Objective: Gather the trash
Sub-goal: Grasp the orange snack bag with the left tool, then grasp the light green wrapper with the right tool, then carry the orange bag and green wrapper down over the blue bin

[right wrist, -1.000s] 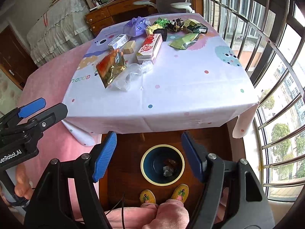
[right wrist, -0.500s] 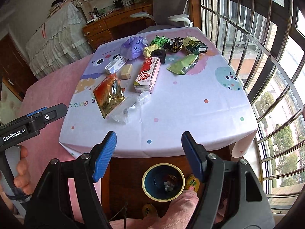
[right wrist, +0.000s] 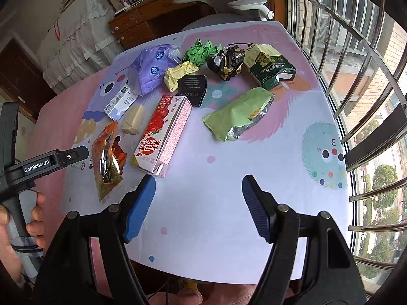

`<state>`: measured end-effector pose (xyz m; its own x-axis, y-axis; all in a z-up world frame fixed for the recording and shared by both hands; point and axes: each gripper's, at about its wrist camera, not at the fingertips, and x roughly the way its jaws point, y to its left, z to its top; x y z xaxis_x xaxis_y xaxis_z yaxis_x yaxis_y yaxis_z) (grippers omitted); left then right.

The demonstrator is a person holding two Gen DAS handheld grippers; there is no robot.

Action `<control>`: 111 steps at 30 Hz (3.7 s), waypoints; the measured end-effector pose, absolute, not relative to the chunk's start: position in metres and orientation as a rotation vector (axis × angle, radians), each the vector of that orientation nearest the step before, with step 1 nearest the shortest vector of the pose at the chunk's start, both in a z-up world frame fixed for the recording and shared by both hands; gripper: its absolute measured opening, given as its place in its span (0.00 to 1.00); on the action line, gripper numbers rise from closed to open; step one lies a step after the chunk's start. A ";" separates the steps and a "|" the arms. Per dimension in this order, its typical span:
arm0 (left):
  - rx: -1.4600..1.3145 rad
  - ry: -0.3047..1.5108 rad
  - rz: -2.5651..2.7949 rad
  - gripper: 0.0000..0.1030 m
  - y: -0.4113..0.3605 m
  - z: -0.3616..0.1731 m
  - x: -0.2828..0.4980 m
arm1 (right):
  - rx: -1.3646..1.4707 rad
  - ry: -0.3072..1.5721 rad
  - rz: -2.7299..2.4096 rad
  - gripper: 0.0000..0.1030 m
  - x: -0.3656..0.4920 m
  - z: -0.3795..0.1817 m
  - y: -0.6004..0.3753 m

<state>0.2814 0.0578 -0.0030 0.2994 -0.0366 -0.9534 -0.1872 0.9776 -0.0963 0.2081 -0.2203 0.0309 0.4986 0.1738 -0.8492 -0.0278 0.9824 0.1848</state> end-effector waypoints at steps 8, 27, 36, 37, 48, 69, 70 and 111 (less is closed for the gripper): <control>-0.208 1.356 0.290 0.85 0.064 -0.064 0.334 | 0.174 1.135 0.174 0.66 0.290 -0.005 -0.264; -0.211 1.380 0.410 0.28 0.061 -0.094 0.337 | 0.405 1.252 0.079 0.72 0.358 -0.051 -0.304; -0.321 1.333 0.369 0.14 0.063 -0.057 0.318 | 0.195 1.246 0.013 0.75 0.382 -0.061 -0.260; -0.325 1.322 0.366 0.14 0.064 -0.050 0.315 | 0.157 1.242 0.009 0.73 0.382 -0.061 -0.253; -0.378 1.187 0.306 0.14 0.093 0.037 0.271 | -0.051 1.181 0.061 0.16 0.368 -0.068 -0.205; -0.229 1.139 -0.051 0.14 0.131 0.087 0.110 | 0.028 0.996 0.041 0.08 0.152 0.035 -0.143; -0.222 1.138 -0.071 0.14 0.135 0.087 0.102 | 0.029 0.992 0.036 0.08 0.135 0.036 -0.135; -0.230 1.608 -0.225 0.14 0.079 -0.290 0.005 | 0.016 1.489 0.013 0.08 -0.045 -0.327 -0.111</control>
<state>0.0046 0.0794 -0.2896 -0.0480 -0.2834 -0.9578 -0.0100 0.9590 -0.2833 -0.0449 -0.1112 -0.3267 0.0818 0.0183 -0.9965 0.0013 0.9998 0.0184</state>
